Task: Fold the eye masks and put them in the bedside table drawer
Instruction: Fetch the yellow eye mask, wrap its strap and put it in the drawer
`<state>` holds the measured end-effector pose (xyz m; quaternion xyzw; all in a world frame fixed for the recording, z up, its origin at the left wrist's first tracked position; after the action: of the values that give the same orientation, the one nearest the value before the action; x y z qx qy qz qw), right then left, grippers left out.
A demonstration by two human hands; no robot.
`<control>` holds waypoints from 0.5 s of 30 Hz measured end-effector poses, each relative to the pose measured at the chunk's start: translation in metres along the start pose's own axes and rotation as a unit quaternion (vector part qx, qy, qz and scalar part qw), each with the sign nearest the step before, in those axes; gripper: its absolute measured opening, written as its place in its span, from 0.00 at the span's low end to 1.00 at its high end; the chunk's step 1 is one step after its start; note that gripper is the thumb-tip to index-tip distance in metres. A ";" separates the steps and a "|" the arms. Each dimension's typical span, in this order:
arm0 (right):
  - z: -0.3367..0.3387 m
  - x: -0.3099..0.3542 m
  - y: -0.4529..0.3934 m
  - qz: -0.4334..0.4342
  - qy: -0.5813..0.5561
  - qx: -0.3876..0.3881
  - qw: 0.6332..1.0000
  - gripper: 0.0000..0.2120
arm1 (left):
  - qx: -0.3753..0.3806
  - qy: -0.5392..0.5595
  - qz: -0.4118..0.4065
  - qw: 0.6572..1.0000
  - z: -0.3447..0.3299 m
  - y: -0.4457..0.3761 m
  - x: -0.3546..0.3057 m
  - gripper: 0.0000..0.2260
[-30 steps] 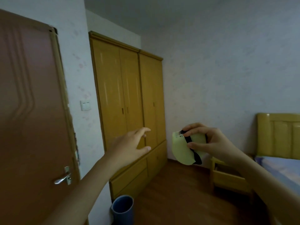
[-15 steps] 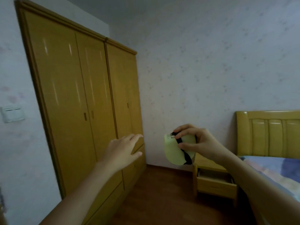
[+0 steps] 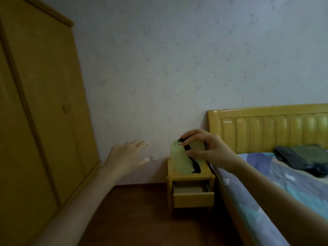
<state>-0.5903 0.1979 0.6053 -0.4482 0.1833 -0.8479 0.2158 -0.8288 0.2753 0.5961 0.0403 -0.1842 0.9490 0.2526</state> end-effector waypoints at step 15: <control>0.083 -0.315 -0.141 -0.120 0.060 0.009 0.991 0.09 | 0.078 0.072 -0.110 0.988 -0.223 -0.303 -0.081 0.27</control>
<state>-0.3900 0.4735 0.5061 -0.4133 0.1331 -0.8946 0.1055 -0.6045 0.5639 0.4753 0.0116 -0.0857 0.9273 0.3642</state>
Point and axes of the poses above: each hand's wrist, its own y-axis away from the middle knuckle, its own z-axis out of the back of the hand, x = y × z, the point moved 3 cm from there along -y, towards the middle knuckle, and after that the axes turned 1 degree about x, right-handed, at the moved point
